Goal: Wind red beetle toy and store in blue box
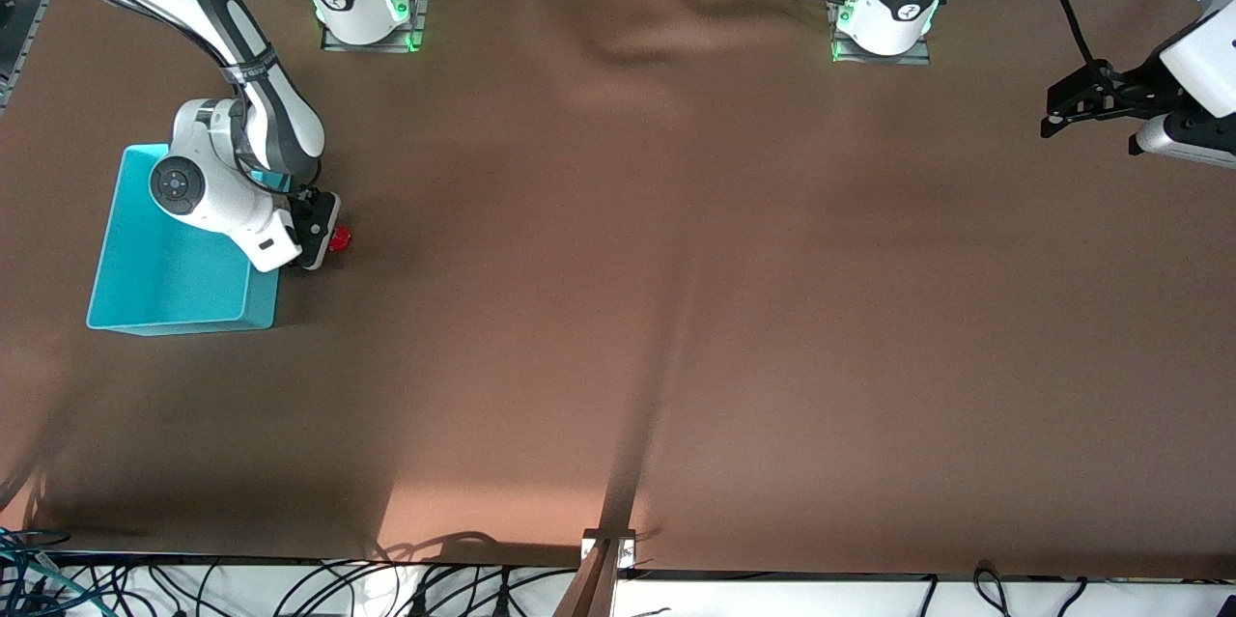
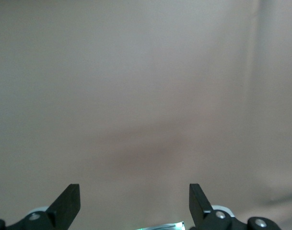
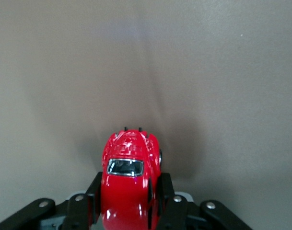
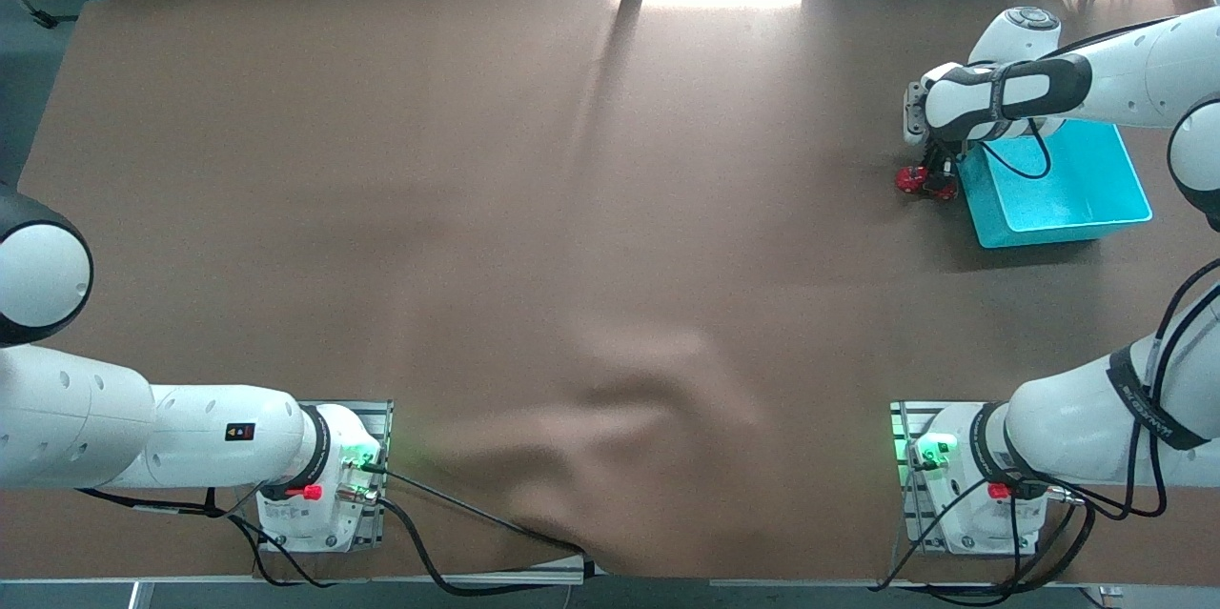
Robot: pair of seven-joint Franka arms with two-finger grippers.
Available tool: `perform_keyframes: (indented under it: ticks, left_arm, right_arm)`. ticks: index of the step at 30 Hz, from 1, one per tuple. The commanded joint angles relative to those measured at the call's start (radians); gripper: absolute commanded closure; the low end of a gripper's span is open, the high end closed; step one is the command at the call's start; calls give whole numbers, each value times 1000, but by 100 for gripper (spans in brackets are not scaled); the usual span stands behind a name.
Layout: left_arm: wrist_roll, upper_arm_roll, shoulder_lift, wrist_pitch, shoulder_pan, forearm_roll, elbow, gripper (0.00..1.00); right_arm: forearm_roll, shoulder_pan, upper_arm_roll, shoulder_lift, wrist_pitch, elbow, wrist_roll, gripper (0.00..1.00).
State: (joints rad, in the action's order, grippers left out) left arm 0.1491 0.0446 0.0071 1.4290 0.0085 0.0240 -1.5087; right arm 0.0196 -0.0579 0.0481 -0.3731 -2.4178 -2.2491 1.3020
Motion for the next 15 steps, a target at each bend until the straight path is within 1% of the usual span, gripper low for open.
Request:
perform_keyframes:
  ticks: [1,3,10,15]
  left_arm:
    - [-2,-12,-10,-21,-15,11,7,0]
    - [-5,-12,-4,-22,-16,11,13,0]
    - [0,-12,-4,-22,-15,8,18,0]
    - [4,-11,-4,-18,-10,7,18,0]
  right_arm:
    - [-82,0,21,13,181,120,13,98]
    - [-98,1,29,14,247,170,13,98]
    - [-99,1,30,37,436,330,17,100]
    - [-98,-6,19,39,638,499,37,100]
